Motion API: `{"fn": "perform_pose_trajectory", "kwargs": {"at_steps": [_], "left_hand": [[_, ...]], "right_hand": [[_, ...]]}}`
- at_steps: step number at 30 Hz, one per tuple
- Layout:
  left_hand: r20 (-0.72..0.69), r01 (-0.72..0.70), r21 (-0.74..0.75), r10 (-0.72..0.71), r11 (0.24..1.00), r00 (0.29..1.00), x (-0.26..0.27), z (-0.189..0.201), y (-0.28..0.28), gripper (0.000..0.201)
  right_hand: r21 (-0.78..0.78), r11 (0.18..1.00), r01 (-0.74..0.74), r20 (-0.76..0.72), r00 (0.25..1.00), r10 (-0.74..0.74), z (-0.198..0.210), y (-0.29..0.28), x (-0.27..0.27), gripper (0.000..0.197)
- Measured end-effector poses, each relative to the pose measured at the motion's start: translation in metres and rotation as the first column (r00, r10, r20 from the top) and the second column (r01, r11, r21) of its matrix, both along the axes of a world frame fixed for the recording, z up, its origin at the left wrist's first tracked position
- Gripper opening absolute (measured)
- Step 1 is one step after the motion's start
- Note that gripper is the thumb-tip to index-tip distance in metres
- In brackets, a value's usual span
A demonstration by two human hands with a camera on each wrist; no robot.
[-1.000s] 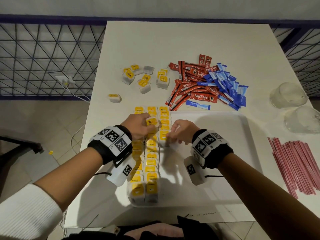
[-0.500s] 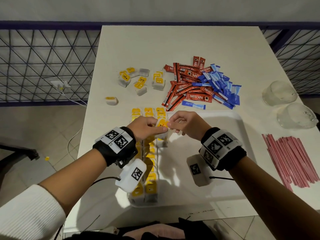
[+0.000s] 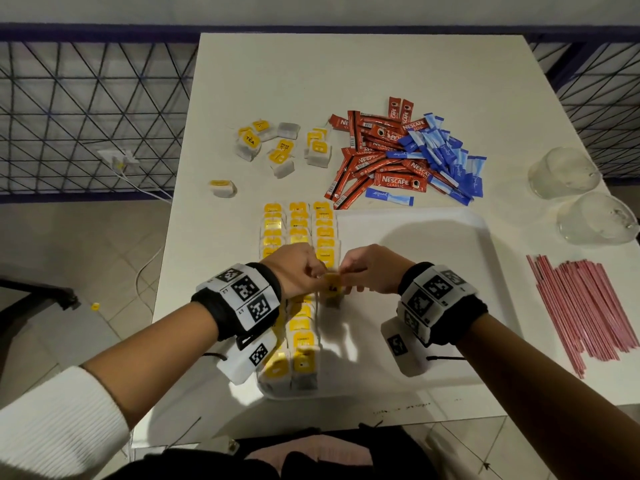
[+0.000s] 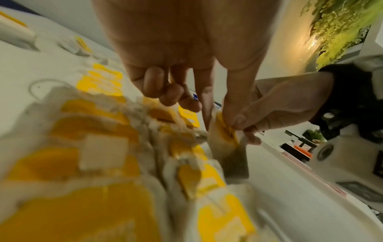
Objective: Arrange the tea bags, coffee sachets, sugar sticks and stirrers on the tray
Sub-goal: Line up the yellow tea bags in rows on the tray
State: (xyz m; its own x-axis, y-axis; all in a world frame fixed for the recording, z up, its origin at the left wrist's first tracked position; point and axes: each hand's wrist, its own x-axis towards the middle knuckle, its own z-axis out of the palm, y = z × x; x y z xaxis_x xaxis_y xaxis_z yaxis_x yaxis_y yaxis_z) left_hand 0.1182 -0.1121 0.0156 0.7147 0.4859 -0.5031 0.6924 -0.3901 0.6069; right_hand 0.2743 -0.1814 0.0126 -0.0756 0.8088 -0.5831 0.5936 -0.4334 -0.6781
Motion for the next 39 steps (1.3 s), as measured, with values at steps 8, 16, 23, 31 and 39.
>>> {"fn": "perform_pose_trajectory", "kwargs": {"at_steps": [8,16,23,31,39], "left_hand": [[0.013,-0.126,0.140,0.125,0.982,0.992,0.000,-0.008,0.021,0.023],[-0.148,0.057,0.258,-0.019,0.964,0.989,0.007,-0.009,0.014,0.043],[-0.257,0.169,0.366,-0.075,0.915,0.963,0.015,-0.015,0.012,0.049],[-0.087,-0.042,0.199,0.060,0.979,0.994,0.013,0.014,0.052,0.027],[-0.062,-0.406,0.197,0.425,0.892,0.903,0.006,0.030,0.155,0.026]], "right_hand": [[0.019,0.987,0.158,-0.044,0.987,-0.157,-0.009,0.016,-0.003,0.027],[0.029,0.991,0.131,0.037,0.991,-0.132,-0.008,0.024,-0.003,0.029],[0.031,0.991,0.128,0.090,0.987,-0.130,-0.010,0.023,0.000,0.020],[0.106,0.982,0.153,0.116,0.979,-0.165,0.020,0.071,0.023,0.021],[0.142,0.930,0.340,0.143,0.922,-0.359,0.020,0.168,0.051,0.041]]}}
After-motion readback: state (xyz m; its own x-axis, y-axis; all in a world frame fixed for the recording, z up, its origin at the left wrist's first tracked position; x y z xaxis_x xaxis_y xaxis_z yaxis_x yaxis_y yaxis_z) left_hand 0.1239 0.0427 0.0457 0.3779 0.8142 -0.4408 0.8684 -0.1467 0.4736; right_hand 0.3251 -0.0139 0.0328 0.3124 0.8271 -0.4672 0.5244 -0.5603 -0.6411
